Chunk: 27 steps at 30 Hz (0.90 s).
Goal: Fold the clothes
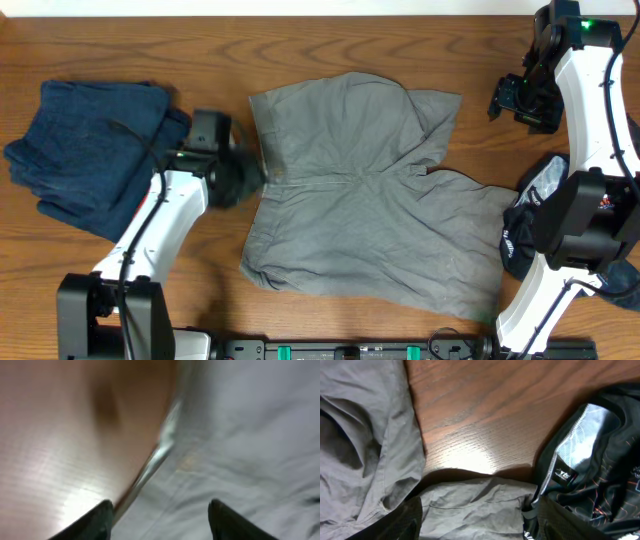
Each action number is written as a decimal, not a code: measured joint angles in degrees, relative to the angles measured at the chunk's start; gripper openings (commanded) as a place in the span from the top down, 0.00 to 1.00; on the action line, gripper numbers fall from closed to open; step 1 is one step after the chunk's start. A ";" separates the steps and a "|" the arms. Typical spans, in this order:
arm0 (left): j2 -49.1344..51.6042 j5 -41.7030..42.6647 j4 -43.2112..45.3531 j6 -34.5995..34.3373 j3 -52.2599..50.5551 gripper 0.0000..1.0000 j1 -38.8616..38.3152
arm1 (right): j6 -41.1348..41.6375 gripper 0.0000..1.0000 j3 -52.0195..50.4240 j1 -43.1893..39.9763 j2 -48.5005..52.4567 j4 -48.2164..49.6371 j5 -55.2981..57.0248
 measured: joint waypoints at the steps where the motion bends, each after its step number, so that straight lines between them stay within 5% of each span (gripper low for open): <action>1: 0.00 -0.24 3.69 0.52 0.15 0.39 -0.07 | -0.22 0.30 0.00 0.00 0.00 0.17 -0.42; 3: 0.52 -0.61 9.79 1.44 0.24 0.48 -0.37 | -0.57 0.32 0.00 0.00 0.00 0.61 -1.25; 13: 15.78 6.78 23.21 3.58 0.31 0.54 -2.10 | -1.27 0.31 0.00 1.03 0.00 1.90 -3.26; 27: 20.13 9.31 21.75 3.85 2.75 0.54 -2.19 | -2.03 0.31 -3.93 1.95 4.48 7.04 -7.15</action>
